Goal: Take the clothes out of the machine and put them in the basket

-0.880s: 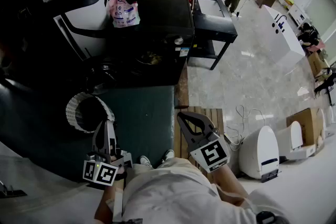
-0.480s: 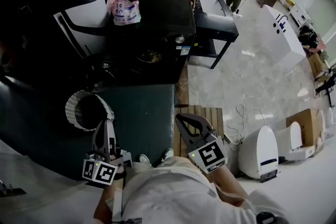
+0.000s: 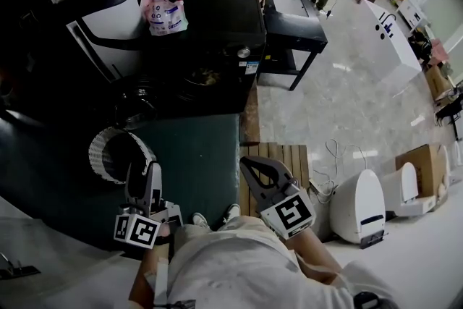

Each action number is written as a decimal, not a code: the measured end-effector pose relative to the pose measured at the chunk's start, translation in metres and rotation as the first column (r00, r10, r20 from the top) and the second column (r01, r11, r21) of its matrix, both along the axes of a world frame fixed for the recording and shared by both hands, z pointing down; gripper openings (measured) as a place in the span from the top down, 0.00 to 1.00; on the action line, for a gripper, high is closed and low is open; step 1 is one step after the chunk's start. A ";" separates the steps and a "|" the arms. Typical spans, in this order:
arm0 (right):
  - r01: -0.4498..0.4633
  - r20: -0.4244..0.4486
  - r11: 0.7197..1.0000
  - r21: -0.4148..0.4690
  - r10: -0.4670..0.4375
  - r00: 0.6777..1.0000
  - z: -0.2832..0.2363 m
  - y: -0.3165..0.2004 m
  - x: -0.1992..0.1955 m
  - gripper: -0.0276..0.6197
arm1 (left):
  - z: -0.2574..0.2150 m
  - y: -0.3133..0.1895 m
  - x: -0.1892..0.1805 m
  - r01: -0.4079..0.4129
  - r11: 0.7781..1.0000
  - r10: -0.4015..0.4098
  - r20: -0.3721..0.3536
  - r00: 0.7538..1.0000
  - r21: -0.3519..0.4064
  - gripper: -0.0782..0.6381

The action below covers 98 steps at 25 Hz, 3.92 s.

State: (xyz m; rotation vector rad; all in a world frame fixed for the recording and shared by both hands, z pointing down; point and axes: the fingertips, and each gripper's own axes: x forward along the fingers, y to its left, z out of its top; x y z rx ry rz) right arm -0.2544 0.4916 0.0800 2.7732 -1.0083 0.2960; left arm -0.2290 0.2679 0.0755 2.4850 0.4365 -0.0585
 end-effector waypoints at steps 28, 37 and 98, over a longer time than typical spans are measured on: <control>-0.013 0.141 1.000 -0.013 0.015 0.990 0.049 -0.039 0.242 0.94 | 0.056 -0.025 0.260 -0.060 0.998 0.060 0.078 0.995 -0.008 0.26; -0.101 0.192 0.994 -0.043 0.107 0.976 0.060 -0.050 0.325 0.94 | 0.088 -0.009 0.377 -0.225 0.974 0.223 0.139 0.965 0.001 0.26; 0.122 -0.171 0.991 0.058 -0.111 0.979 0.628 -0.037 0.539 0.94 | 0.687 0.164 0.704 -0.465 0.872 0.448 0.134 0.884 0.152 0.26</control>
